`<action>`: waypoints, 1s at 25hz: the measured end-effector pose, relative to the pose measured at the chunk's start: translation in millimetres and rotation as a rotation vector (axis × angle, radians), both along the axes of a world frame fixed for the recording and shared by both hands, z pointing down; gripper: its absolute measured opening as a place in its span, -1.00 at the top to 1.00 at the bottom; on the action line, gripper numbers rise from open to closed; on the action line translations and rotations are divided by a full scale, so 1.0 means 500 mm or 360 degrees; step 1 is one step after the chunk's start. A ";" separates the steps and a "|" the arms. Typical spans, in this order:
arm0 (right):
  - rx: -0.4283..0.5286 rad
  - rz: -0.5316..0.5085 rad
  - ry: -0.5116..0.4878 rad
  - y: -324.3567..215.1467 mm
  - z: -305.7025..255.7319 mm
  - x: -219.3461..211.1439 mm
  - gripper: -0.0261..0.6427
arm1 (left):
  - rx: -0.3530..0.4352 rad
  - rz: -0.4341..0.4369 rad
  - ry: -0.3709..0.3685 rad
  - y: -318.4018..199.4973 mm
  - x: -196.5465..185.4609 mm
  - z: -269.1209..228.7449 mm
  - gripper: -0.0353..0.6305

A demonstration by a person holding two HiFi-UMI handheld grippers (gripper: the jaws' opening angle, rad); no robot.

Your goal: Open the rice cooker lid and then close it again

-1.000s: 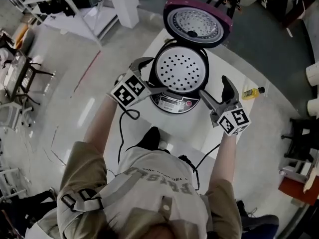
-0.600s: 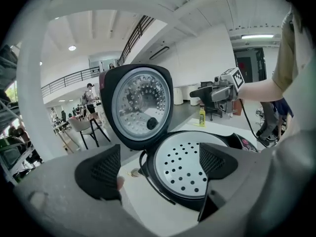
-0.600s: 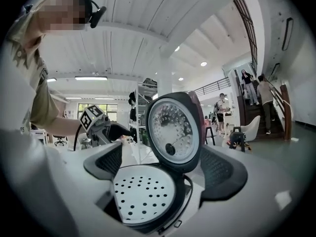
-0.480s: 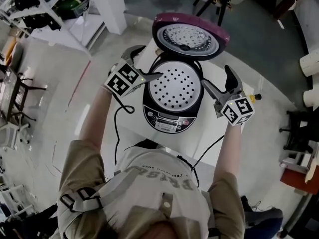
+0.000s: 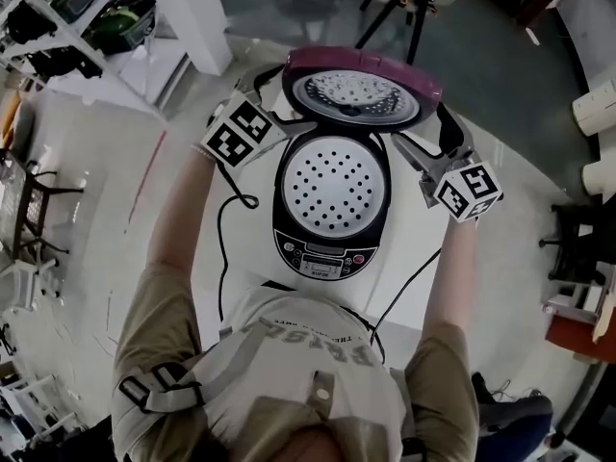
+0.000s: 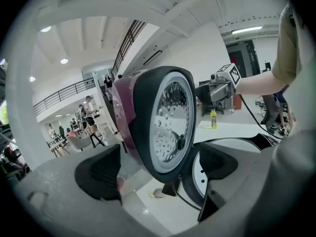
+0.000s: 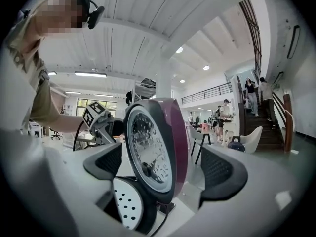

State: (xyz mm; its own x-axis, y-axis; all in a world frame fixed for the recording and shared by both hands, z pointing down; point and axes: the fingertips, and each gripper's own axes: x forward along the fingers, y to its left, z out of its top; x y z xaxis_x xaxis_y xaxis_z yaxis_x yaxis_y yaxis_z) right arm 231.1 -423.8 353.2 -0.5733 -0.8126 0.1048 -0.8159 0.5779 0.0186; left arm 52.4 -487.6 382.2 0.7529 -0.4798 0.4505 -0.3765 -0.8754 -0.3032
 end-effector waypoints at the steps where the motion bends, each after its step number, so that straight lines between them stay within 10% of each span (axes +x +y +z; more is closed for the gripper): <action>1: 0.0002 -0.0010 0.0009 -0.007 -0.001 -0.003 -0.50 | 0.0008 0.0015 -0.0005 -0.005 0.006 -0.003 -0.65; 25: 0.0067 -0.0161 0.0041 -0.016 -0.041 -0.059 -0.52 | 0.0049 0.0120 -0.0103 0.004 0.033 -0.009 -0.65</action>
